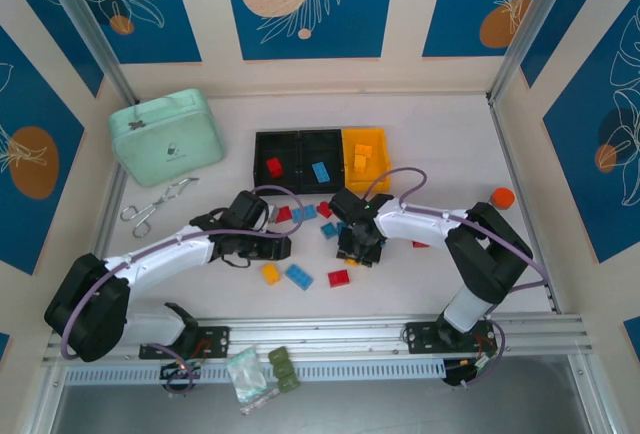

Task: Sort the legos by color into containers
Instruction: Pick up the lego from the bottom-center of the table, then place the lego in the container.

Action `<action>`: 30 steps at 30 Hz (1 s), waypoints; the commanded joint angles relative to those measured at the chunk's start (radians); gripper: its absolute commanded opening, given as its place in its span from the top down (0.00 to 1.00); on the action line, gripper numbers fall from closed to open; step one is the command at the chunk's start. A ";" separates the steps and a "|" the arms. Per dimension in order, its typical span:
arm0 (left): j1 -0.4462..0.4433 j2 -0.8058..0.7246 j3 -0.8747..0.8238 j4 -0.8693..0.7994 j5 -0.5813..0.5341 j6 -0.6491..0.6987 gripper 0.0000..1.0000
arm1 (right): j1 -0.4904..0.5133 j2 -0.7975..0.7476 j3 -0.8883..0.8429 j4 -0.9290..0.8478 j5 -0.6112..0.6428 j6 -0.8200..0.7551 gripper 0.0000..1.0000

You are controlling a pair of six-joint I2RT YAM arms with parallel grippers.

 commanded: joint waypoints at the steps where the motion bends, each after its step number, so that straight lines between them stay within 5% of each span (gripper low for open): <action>1: -0.013 -0.010 -0.018 0.006 0.004 -0.018 0.42 | 0.016 -0.013 0.040 -0.029 0.003 -0.011 0.68; 9: -0.016 -0.033 -0.002 0.035 0.027 -0.036 0.42 | 0.003 -0.156 0.105 -0.148 0.038 -0.081 0.72; 15: -0.023 -0.039 0.037 0.094 0.053 -0.068 0.42 | -0.141 -0.187 0.190 -0.170 0.039 -0.229 0.72; 22: -0.030 -0.003 0.108 0.150 0.063 -0.105 0.42 | -0.330 -0.041 0.387 -0.156 -0.006 -0.383 0.71; 30: -0.050 0.048 0.139 0.157 0.064 -0.114 0.41 | -0.422 0.225 0.671 -0.179 -0.028 -0.447 0.69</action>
